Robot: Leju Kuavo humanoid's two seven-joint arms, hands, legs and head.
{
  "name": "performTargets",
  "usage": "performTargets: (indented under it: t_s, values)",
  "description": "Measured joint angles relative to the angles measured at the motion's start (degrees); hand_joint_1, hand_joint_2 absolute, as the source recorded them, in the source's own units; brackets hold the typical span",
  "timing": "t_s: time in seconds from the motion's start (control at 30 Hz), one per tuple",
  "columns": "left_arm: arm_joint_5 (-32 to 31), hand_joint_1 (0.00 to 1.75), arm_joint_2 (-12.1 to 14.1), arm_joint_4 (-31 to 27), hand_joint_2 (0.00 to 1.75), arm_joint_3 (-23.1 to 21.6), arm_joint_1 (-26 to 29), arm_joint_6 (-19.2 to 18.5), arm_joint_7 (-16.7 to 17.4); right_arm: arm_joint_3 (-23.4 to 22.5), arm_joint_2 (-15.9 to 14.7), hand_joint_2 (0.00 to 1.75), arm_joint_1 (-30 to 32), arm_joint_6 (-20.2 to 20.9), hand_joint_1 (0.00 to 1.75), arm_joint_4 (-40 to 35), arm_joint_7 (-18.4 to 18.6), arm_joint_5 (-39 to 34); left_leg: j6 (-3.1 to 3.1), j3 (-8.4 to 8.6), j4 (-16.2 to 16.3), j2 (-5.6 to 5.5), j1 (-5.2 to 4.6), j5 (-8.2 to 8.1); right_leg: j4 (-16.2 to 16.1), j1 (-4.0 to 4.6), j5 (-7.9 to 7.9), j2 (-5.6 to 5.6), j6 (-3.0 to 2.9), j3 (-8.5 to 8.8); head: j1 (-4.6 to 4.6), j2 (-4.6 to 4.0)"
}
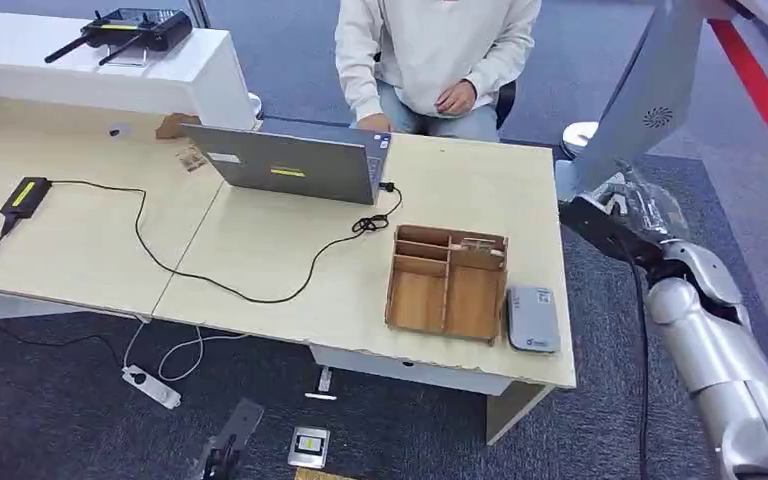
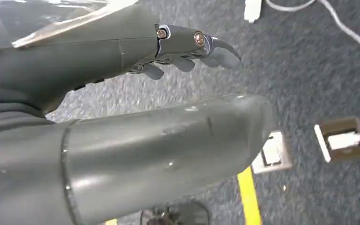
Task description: Pass the card to the sensor for recognition and then transmit it.
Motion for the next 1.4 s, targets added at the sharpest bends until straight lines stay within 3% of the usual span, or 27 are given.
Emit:
performTargets:
  t_s: [0.3, 0.87, 1.4]
  values:
    - [2.2, 0.00, -0.6, 0.3, 0.00, 1.7, 0.2, -1.4, -0.9, 0.1, -1.1, 1.75, 5.1, 2.0, 1.75, -4.3, 0.8, -1.2, 0.00, -0.01, 0.0, -0.03, 0.00, 0.01, 0.0, 0.08, -0.01, -0.02, 0.00, 0.00, 0.00, 0.00]
    - [-1.9, 0.00, -1.7, 2.2, 0.00, 1.7, -2.5, -2.2, -0.7, 0.6, -1.3, 1.75, 15.5, 8.7, 1.75, -17.8, 8.1, -1.0, 0.01, -0.02, 0.0, -0.05, -0.04, 0.01, 0.0, 0.14, -0.01, -0.06, 0.01, 0.00, 0.00, 0.00]
    - [-4.2, 0.00, -2.9, 4.7, 0.00, 2.9, -3.9, -3.0, -0.9, 0.5, -2.1, 1.75, 18.3, 8.7, 1.75, -21.3, 8.8, -1.2, 0.01, -0.02, 0.0, -0.05, -0.04, 0.01, 0.0, 0.14, -0.01, -0.06, 0.01, 0.00, 0.00, 0.00]
